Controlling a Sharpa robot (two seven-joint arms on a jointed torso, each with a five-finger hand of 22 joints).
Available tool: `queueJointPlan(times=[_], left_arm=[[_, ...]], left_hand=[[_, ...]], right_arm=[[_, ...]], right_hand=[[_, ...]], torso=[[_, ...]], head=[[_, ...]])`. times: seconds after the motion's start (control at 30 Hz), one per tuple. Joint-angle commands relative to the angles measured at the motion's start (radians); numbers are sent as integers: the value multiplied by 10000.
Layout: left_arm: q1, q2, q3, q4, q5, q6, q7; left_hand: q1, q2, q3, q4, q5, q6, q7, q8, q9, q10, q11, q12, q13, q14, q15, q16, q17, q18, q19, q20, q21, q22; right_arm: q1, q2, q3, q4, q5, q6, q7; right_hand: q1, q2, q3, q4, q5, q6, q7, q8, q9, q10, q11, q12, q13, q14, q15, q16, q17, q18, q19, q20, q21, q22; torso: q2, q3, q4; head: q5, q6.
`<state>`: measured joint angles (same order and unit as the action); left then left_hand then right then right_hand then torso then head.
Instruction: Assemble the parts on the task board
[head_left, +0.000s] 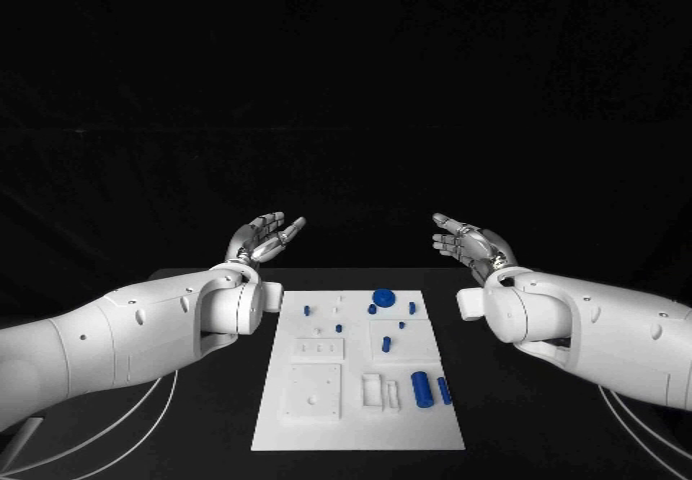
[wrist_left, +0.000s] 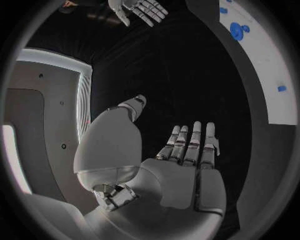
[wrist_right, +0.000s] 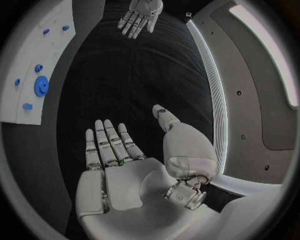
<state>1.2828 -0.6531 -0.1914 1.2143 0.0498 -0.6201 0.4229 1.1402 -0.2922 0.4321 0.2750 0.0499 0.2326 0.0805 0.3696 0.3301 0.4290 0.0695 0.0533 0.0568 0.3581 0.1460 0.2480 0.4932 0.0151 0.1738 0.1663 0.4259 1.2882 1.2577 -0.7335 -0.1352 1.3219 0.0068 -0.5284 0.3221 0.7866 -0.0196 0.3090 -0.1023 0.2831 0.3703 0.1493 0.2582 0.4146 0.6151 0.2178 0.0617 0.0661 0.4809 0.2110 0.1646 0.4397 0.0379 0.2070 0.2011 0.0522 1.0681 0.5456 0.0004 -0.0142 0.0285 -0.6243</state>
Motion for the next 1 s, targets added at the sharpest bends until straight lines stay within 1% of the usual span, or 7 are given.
queueJointPlan(times=[0.03, 0.17, 0.3, 0.37, 0.6, 0.77, 1.0], left_arm=[[238, 161, -155, -393, 359, 1155, -526], [408, 256, -291, -652, 409, 1328, -614], [410, 257, -293, -655, 409, 1330, -615], [427, -8, -295, -462, 472, 1996, -635], [476, -173, -299, -258, 340, 2154, -656], [565, -352, -296, 3, -217, 2395, -855], [743, -845, -265, 838, -807, 2782, -997]], left_hand=[[429, -86, 183, 78, 53, 156, 22, 142, 113, 237, 14, 47, 31, 189, 34, 132, 204, -151, 89, 109, 176, 435], [433, -75, 196, 93, 55, 190, 51, 187, 154, 358, 41, 76, 51, 288, 39, 203, 305, -151, 108, 104, 194, 434], [625, 44, 365, 69, 115, 582, 300, 641, 534, 915, 183, 205, 138, 504, 144, 362, 420, -135, 272, 38, 315, 420], [788, 200, 377, 8, 271, 920, 454, 958, 788, 1513, 303, 339, 225, 681, 203, 478, 474, -119, 463, -29, 411, 398], [1810, 1280, -467, -1210, 1077, 2384, 1103, 1294, 842, 3164, 931, 923, 452, 2532, 593, 1244, 603, 406, 2339, -567, 957, 142], [2531, 1673, -90, -2306, 1114, 4218, 1209, 1595, 792, 5528, 965, 1839, 830, 5161, -144, 2407, 843, 1075, 4793, -1085, 1936, 58], [1849, 1912, 474, -4016, 1110, 5399, 915, 1154, 521, 7110, 386, 1911, 1083, 6926, -1042, 3433, 1239, 1252, 6369, -1688, 3003, 198]], right_arm=[[283, 89, -167, -391, -124, 2111, -1317], [601, 163, -372, -776, -140, 2728, -1745], [704, 187, -438, -900, -145, 2927, -1882], [704, 503, -435, -1679, -4067, 2092, -1542], [704, 710, -430, -2051, -6449, 1940, -1580], [731, 940, -393, -2327, -8528, 2057, -1535], [903, 1230, -317, -2473, -11576, 2320, -1700]], right_hand=[[695, 8, 129, -470, -23, 276, 685, 250, 218, 366, 114, 80, 39, 290, 151, 224, 158, 89, 307, 166, 88, 905], [1110, 22, 267, -864, -23, 434, 710, 363, 289, 521, 144, 119, 56, 443, 179, 339, 180, 144, 602, 161, 146, 1567], [2369, -335, 1674, -1447, 70, 1214, 1032, 722, 349, 1480, 360, 440, 160, 1698, 406, 998, 347, 681, 2328, 24, 583, 2485], [2604, -505, 2224, -1483, 37, 1475, 1005, 808, 332, 1776, 334, 495, 160, 2083, 288, 1157, 349, 828, 2726, 25, 607, 2409], [3264, -955, 4023, -1338, 132, 2869, 626, 1269, 323, 3247, -134, 895, 268, 4183, -563, 2100, 694, 1558, 4751, -67, 1165, 2331], [3194, -938, 4247, -1481, 107, 3859, 386, 1455, 266, 4318, -567, 1055, 379, 6315, -1549, 3096, 1416, 2239, 6987, -264, 2148, 2494], [3510, -1240, 3712, -1861, 352, 4707, 231, 1415, 188, 5220, -1234, 965, 536, 9212, -2298, 6898, 3921, 2239, 10830, -2066, 5200, 2656]], torso=[[-2, 0, -4], [-2, 0, -4], [-2, 0, -4], [-5, -15, 5], [27, -38, 6], [137, -51, 52], [439, -124, 190]], head=[[0, 1], [0, 1], [0, 1], [48, -121], [55, -60], [53, -25], [-64, 158]])
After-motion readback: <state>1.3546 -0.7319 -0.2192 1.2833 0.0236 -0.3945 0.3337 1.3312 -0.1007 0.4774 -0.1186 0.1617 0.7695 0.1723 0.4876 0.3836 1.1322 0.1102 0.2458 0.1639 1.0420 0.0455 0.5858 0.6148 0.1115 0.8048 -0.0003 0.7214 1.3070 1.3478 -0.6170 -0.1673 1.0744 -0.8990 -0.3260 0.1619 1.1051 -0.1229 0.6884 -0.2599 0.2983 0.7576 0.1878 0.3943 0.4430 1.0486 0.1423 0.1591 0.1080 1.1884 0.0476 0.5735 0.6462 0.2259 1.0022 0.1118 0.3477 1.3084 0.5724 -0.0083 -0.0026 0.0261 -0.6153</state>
